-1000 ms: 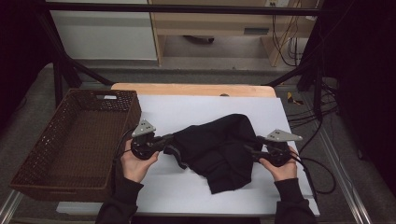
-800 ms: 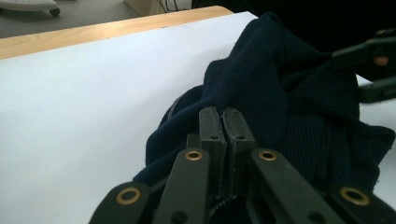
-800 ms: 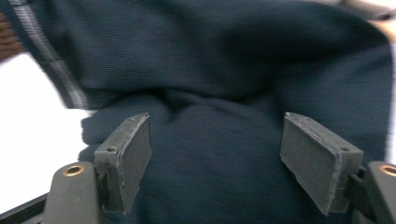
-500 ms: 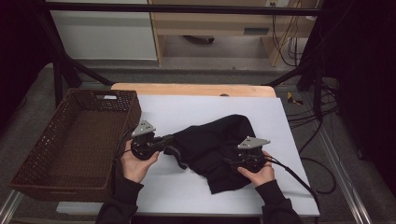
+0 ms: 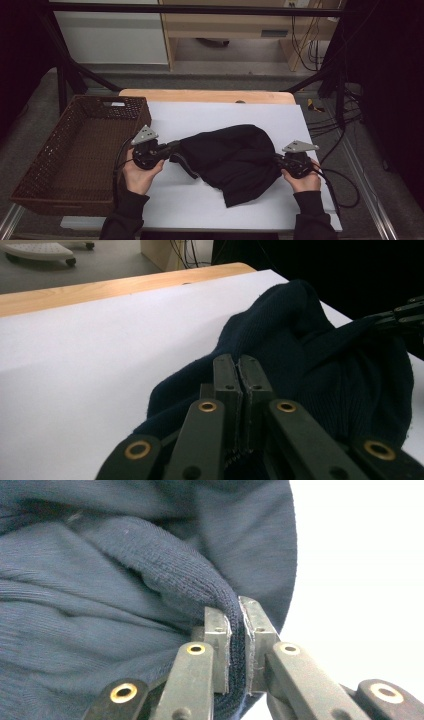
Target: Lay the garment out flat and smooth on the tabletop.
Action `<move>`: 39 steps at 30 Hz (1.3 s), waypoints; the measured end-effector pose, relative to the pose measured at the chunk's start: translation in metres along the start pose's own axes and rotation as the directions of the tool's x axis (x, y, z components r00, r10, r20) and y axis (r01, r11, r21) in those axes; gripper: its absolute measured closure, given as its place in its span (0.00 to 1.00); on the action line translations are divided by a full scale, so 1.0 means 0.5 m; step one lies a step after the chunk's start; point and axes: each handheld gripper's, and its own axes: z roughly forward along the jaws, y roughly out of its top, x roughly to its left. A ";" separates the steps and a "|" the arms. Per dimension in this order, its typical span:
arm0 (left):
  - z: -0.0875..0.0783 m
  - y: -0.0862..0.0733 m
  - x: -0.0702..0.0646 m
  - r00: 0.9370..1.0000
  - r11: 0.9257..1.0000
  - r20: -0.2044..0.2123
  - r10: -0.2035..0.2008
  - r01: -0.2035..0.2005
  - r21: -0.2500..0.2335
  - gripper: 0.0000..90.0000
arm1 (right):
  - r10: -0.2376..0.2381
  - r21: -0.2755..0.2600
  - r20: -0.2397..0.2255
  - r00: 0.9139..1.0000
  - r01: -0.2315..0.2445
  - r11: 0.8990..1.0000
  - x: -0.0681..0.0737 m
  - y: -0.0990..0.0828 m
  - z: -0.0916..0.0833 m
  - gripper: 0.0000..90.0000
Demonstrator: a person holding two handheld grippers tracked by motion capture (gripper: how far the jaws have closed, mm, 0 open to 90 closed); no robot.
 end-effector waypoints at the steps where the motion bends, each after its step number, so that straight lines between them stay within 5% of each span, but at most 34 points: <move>1: -0.002 0.001 0.001 1.000 1.000 0.001 0.001 -0.001 -0.002 0.97 | 0.000 0.000 0.000 1.000 0.000 1.000 0.000 0.000 0.000 0.93; 8: -0.010 0.005 0.001 1.000 1.000 -0.001 -0.002 0.002 -0.017 0.97 | 0.050 -0.077 0.073 0.996 -0.045 0.996 -0.047 -0.008 -0.048 0.93; 15: -0.020 0.009 0.002 1.000 0.999 -0.012 0.005 -0.006 -0.036 0.97 | 0.089 -0.063 0.111 0.990 -0.082 0.995 -0.075 -0.028 -0.046 0.93; 19: -0.023 0.012 -0.001 1.000 0.999 -0.008 -0.002 0.002 -0.040 0.97 | 0.085 -0.011 0.100 0.991 -0.084 0.996 -0.072 -0.039 -0.018 0.92; 21: -0.023 0.012 -0.002 1.000 0.999 -0.010 0.001 -0.001 -0.041 0.97 | 0.063 -0.019 0.064 0.996 -0.062 0.998 -0.062 -0.035 -0.010 0.85; 22: -0.023 0.012 -0.002 1.000 0.999 -0.009 0.002 -0.002 -0.041 0.97 | 0.040 -0.055 0.026 0.999 -0.038 0.998 -0.049 -0.025 -0.013 0.72; 32: -0.017 0.009 -0.002 1.000 1.000 -0.005 0.006 -0.006 -0.026 0.97 | -0.073 -0.188 -0.033 0.997 0.066 0.980 0.036 0.033 -0.027 0.33; 35: -0.016 0.009 -0.002 1.000 1.000 -0.006 0.009 -0.009 -0.023 0.97 | -0.071 -0.204 -0.064 0.995 0.057 0.977 0.048 0.040 -0.030 0.32; 39: -0.012 0.008 -0.006 1.000 1.000 -0.004 0.012 -0.012 -0.019 0.97 | -0.072 -0.185 -0.201 0.977 0.034 0.982 0.097 0.046 0.006 0.32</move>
